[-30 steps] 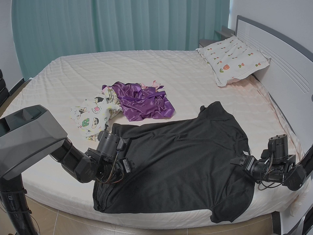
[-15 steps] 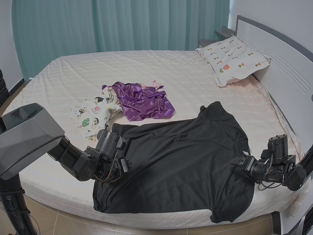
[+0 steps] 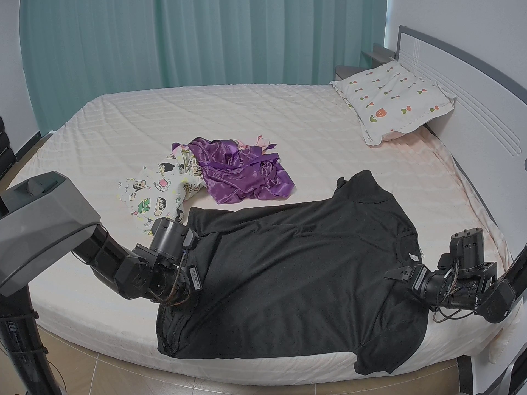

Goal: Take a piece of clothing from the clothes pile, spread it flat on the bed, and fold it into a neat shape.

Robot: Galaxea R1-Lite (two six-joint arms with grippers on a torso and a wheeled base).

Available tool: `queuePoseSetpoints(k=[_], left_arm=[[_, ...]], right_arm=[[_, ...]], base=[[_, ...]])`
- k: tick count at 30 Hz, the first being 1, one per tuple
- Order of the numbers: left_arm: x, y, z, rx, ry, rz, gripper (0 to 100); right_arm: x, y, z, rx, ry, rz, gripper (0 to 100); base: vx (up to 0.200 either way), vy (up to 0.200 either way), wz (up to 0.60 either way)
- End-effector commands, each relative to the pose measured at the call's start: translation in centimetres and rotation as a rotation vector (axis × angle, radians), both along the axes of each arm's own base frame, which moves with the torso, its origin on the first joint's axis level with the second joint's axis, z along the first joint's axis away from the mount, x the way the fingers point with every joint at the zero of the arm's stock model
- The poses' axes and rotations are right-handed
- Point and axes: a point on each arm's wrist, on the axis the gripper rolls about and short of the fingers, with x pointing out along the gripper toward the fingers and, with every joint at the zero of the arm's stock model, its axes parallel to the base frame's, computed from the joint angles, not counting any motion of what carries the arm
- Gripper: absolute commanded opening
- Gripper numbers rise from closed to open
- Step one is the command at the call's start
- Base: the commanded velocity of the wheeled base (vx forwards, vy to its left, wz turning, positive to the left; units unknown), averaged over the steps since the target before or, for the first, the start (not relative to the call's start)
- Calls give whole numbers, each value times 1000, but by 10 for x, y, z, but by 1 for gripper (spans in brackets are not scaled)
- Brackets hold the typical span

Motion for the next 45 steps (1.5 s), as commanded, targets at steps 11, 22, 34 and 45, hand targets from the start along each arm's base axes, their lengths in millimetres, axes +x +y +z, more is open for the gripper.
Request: queuePoseSetpoints(k=[11,22,34,45], left_arm=[[4,32,22,-67,-39,71,0],[-12,-4,31,-113,-61,-22,100],[-1,-18,6,-77,-17,-41,100],[8,-21,-1,-44,-24,-22,100]], right_arm=[[-1,1,0,-1,-2,4,100],[-2,1,0,1,-1,6,100],[-3,1,-1,-2,4,8,100],[-2,1,-2,-1,8,11,100]], base=[[0,0,0],[0,0,0],[0,0,0],[0,0,0]])
